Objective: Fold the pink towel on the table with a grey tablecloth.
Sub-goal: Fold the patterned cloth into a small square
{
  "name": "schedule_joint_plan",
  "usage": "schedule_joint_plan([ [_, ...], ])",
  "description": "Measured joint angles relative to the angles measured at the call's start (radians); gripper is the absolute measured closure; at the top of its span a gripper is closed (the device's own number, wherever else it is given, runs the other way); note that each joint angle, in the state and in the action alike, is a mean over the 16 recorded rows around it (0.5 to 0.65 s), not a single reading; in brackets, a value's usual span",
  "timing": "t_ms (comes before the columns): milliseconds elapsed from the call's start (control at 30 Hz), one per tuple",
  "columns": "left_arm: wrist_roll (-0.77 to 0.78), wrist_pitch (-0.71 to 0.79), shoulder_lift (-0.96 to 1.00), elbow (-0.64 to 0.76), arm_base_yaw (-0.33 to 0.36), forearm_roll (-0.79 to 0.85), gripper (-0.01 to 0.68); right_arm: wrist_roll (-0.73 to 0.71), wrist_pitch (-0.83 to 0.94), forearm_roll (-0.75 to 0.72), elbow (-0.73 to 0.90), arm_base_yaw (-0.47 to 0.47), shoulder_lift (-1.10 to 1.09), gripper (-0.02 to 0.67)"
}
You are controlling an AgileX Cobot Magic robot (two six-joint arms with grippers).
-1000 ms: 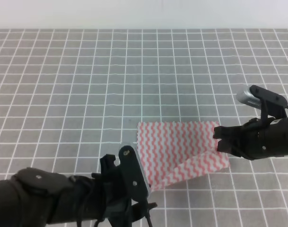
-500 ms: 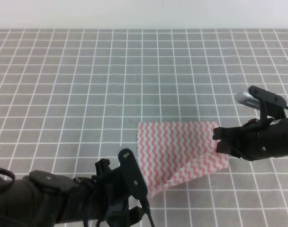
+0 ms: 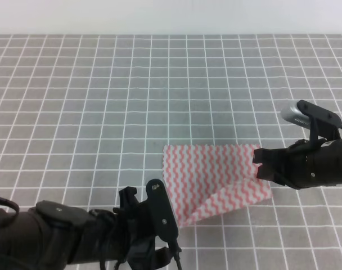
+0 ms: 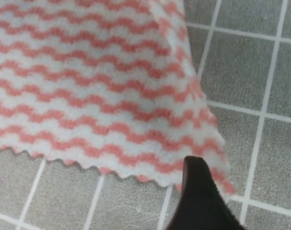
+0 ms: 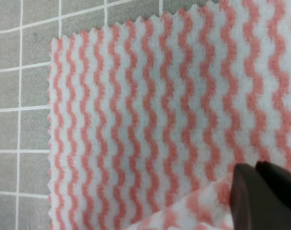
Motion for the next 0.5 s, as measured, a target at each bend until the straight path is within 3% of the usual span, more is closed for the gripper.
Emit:
schedule_joint_plan([
  [500, 0.067, -0.001, 0.0, -0.041, 0.0, -0.023, 0.283, -0.004, -0.002, 0.005, 0.0, 0.0, 0.001, 0.664],
])
